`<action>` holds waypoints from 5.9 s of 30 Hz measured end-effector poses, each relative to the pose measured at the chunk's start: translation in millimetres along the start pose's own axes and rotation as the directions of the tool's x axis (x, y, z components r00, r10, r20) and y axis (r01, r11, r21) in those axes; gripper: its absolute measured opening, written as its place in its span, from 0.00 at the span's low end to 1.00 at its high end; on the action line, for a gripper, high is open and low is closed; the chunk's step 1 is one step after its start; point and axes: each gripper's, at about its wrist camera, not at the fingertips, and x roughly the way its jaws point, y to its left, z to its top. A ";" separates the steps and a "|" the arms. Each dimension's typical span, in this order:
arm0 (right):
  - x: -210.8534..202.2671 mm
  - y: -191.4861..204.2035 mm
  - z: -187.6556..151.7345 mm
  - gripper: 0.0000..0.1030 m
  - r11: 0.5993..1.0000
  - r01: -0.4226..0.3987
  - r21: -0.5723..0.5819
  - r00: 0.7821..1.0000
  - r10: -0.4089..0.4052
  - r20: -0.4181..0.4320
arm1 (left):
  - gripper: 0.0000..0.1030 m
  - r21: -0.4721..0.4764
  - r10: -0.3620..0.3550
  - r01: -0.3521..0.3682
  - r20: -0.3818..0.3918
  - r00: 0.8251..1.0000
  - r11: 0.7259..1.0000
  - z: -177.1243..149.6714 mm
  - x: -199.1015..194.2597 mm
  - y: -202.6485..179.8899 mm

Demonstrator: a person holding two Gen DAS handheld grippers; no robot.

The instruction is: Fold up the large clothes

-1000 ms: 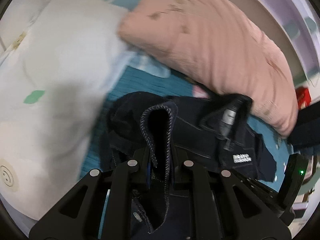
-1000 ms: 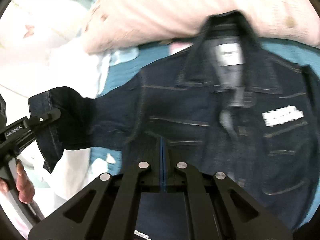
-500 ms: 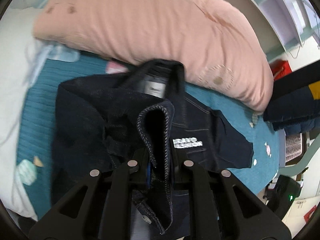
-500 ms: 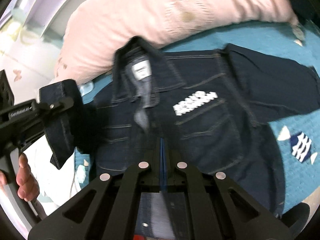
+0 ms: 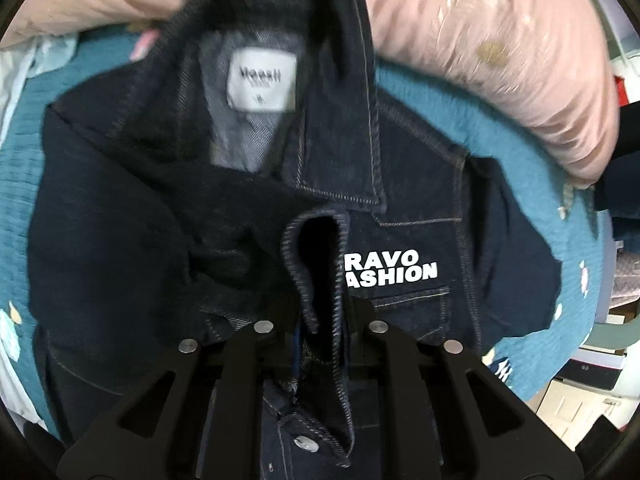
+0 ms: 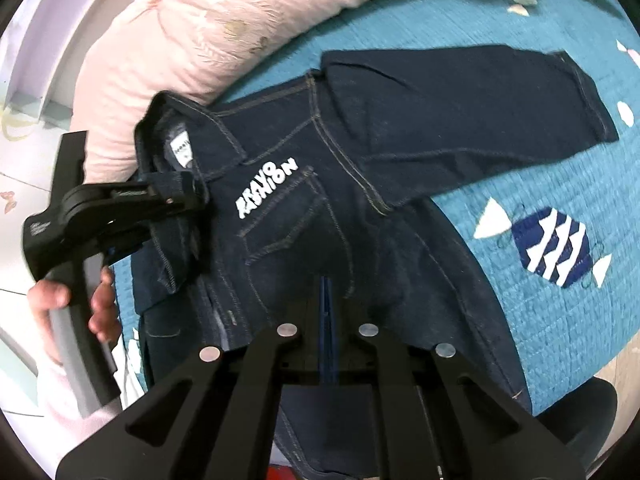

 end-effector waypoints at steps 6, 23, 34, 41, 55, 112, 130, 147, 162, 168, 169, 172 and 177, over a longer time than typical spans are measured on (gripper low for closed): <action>-0.5 -5.7 -3.1 0.04 1.000 0.013 0.012 1.000 -0.013 -0.004 | 0.52 0.028 -0.042 0.043 -0.033 0.999 0.999 -4.5 12.2 -15.9; 9.7 123.0 28.1 0.04 0.977 -0.048 -0.208 0.998 0.055 0.027 | 0.18 0.097 -0.074 0.067 0.076 0.994 0.993 1.9 -82.4 76.0; 134.8 244.8 30.1 0.01 0.936 -0.201 -0.288 0.969 0.147 -0.200 | 0.00 -0.046 -0.021 0.021 -0.017 1.000 0.999 12.9 -29.1 196.4; 226.7 274.1 32.7 0.01 0.946 -0.218 -0.238 0.935 0.133 -0.329 | 0.01 -0.128 -0.155 0.147 -0.053 0.987 0.981 14.1 -0.5 240.4; 191.1 187.7 58.1 0.00 0.969 -0.011 -0.246 0.983 -0.034 -0.179 | 0.01 -0.074 -0.088 0.084 -0.047 0.995 0.994 11.0 -9.7 238.3; 213.1 234.8 67.4 0.00 0.959 -0.074 -0.274 0.971 0.007 -0.240 | 0.01 -0.029 0.035 -0.035 -0.025 0.999 0.999 54.2 -20.3 222.8; 203.1 145.6 85.0 0.00 0.974 0.031 -0.226 0.969 -0.085 -0.233 | 0.03 -0.013 0.102 -0.103 -0.038 0.994 0.995 51.8 1.6 218.3; 47.9 150.0 73.4 0.80 0.953 0.030 -0.302 0.999 -0.022 0.031 | 0.47 0.025 0.161 -0.164 0.082 0.984 0.986 -10.5 -65.3 147.8; -39.7 79.1 2.2 0.85 0.962 0.116 -0.248 0.989 -0.090 0.114 | 0.62 0.090 0.137 -0.153 0.169 0.976 0.984 -109.9 -116.6 73.2; -57.1 24.5 1.9 0.85 0.981 0.111 -0.158 0.991 -0.096 0.095 | 0.62 0.173 0.103 -0.125 0.133 0.986 0.977 -131.1 -93.8 16.3; -60.1 16.0 3.5 0.85 0.984 0.112 -0.141 0.990 -0.099 0.098 | 0.62 0.180 0.102 -0.124 0.127 0.987 0.976 -132.8 -89.9 9.2; -67.2 -11.1 9.8 0.85 0.989 0.111 -0.097 0.990 -0.101 0.101 | 0.62 0.206 0.087 -0.110 0.113 0.990 0.972 -136.5 -78.3 -17.6; -75.1 -58.2 29.8 0.85 0.992 0.125 -0.011 0.987 -0.123 0.102 | 0.62 0.234 0.068 -0.085 0.078 0.995 0.969 -126.3 -54.2 -61.6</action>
